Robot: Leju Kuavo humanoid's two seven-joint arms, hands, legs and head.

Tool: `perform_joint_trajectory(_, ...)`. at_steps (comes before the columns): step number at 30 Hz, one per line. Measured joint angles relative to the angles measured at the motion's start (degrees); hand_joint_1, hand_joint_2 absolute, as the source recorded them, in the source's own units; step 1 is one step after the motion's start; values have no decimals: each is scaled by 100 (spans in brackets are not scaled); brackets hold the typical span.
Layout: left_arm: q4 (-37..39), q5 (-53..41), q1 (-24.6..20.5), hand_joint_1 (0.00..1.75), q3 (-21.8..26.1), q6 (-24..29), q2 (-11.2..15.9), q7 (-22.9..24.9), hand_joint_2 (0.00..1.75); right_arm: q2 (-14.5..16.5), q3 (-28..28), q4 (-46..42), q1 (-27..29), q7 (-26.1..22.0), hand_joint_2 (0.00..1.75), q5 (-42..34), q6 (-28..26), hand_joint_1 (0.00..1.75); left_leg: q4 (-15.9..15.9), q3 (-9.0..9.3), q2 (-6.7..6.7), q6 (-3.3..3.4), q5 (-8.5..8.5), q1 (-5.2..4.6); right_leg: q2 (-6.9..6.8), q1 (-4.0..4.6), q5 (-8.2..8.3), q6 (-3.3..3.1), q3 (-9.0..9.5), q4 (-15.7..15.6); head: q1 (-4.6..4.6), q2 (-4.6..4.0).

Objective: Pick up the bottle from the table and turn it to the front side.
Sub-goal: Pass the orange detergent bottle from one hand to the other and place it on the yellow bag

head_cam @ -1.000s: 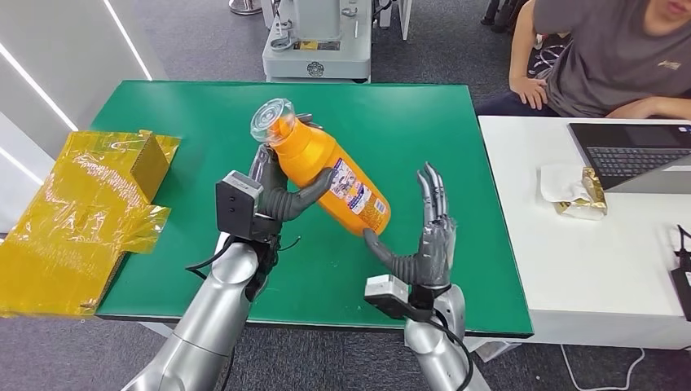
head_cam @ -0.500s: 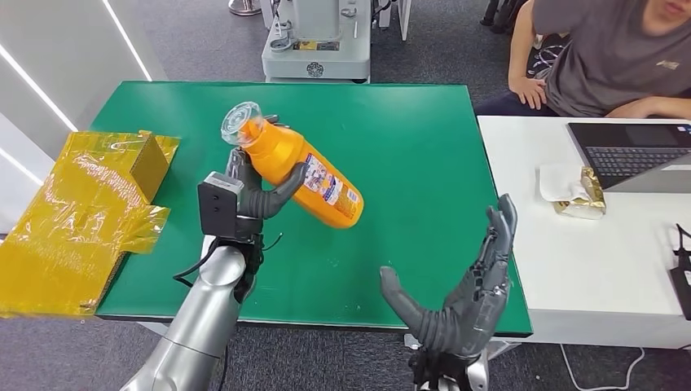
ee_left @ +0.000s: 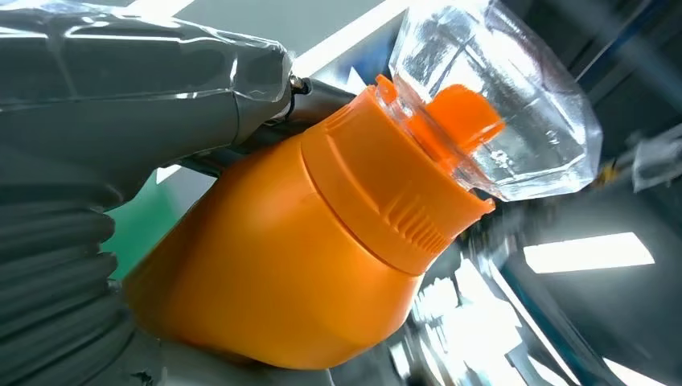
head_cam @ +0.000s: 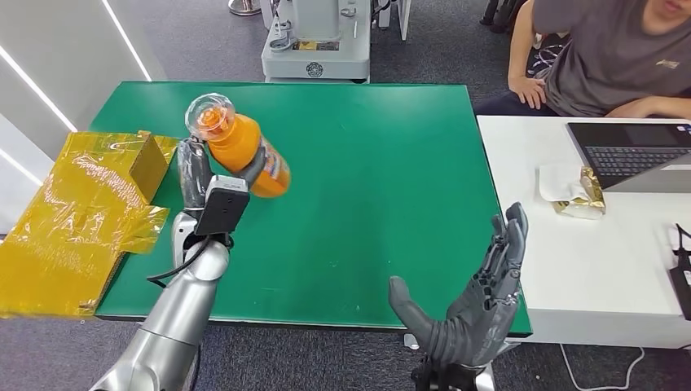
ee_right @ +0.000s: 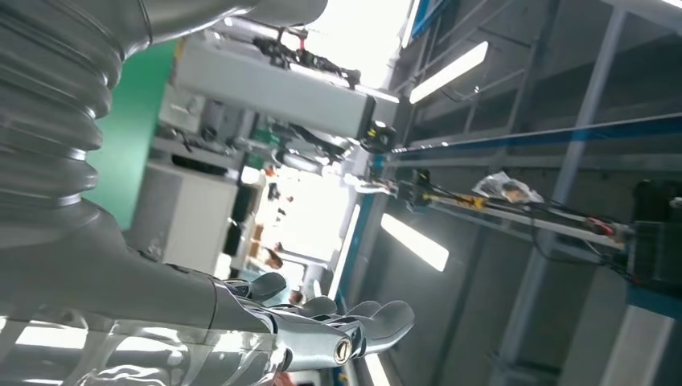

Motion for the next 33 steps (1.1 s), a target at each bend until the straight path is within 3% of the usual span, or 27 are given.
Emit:
perform_joint_trajectory(4, 359, -1915, -638, 175, 3, 438, 633, 693, 175, -57, 49, 166, -6, 0, 175, -322, 1, 0, -2, 1, -3, -15, 10, 4, -2, 3, 2, -8, -1, 6, 1, 0)
perform_joint_trajectory(9, 1079, -3222, -1318, 175, -3, 546, 1175, 1139, 175, -135, 132, 299, -18, 0, 175, -526, 0, 0, -3, 3, 2, -20, 14, 3, 5, 3, 9, -18, -3, 8, 1, 0)
perform_joint_trajectory(15, 1526, -3554, -1584, 175, -28, 593, 1566, 1219, 175, -202, 200, 395, -40, 0, 175, -580, 0, 0, -3, 2, 2, -21, 13, 3, 5, 3, 9, -18, -3, 8, 2, 0)
perform_joint_trajectory(19, 1682, -3612, -1728, 175, -107, 4, 2000, 607, 175, -278, 250, 450, -68, 0, 175, -752, 0, 0, -4, 3, 20, -21, 13, 4, 25, 3, 9, -20, -11, 8, 1, 0)
perform_joint_trajectory(22, 1832, -3778, -1854, 175, -167, -300, 2221, 572, 175, -316, 276, 479, -83, 0, 175, -741, 1, 0, -3, 2, 19, -22, 13, 4, 24, 3, 9, -20, -15, 8, 1, 0)
perform_joint_trajectory(33, 2606, -4103, -1976, 175, -333, -625, 2483, 782, 175, -361, 318, 478, -4, 0, 175, -674, 0, 0, -4, 1, 18, -24, 11, 3, 24, 2, 9, -20, -14, 9, 2, 0)
